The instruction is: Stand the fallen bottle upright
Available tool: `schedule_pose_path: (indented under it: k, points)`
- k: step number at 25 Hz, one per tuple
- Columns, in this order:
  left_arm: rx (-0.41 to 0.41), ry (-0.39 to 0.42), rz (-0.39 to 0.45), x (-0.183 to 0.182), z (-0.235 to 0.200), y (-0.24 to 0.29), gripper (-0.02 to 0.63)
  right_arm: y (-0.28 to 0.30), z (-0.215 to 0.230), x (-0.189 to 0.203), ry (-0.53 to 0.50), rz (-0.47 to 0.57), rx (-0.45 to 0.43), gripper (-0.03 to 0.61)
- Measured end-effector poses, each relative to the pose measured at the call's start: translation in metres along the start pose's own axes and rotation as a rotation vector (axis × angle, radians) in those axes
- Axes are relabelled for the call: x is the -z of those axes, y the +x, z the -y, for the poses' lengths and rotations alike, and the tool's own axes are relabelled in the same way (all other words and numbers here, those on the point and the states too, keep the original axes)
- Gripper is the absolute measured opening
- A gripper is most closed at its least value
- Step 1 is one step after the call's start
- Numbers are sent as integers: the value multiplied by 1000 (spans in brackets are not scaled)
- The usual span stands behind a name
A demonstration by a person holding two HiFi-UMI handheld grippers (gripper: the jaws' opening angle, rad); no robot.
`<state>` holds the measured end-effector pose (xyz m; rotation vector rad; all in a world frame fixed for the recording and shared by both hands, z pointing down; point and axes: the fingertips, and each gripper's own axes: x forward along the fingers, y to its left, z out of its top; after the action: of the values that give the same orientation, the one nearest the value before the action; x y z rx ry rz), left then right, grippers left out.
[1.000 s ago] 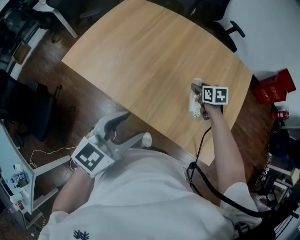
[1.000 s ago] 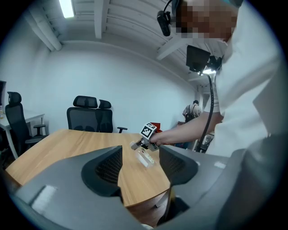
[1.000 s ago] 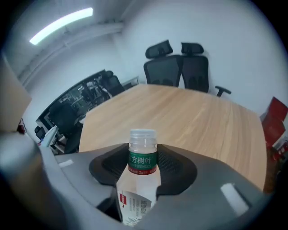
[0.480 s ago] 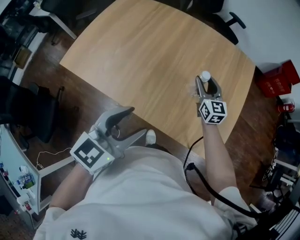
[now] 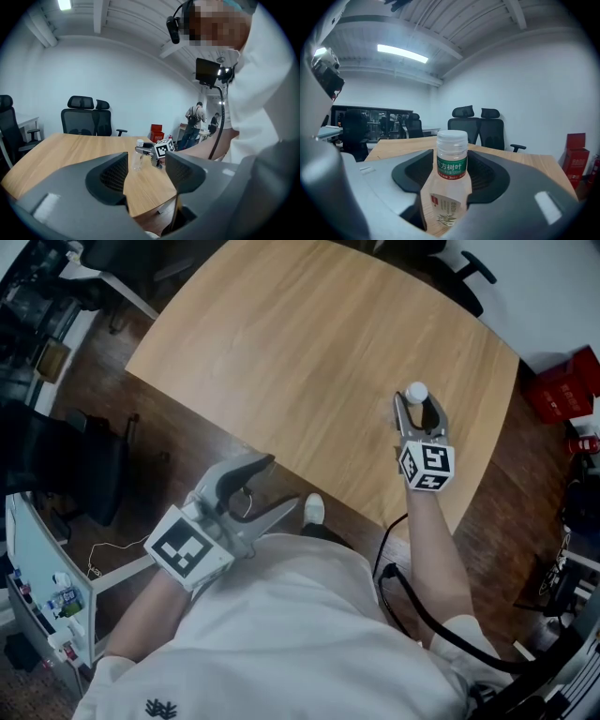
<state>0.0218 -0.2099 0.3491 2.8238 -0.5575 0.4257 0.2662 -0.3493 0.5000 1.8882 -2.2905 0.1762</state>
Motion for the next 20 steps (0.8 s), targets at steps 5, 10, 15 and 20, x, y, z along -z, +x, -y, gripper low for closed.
schedule_pose_path:
  k: [5,10,15,20]
  points:
    - [4,1,-3,6,4,-7,247,-4,-3,-5,-10,-6,-9,303]
    - [17,15,37,10,11,-29,247,-42,-19,-17,-58,-4,21,321]
    - [48,42,64,26,18,-65,247,-105,-59,-26,67,-31,-3,339]
    - [119,56,97,50,46,-112,247,-198,-119,-33,131,-56,35,347]
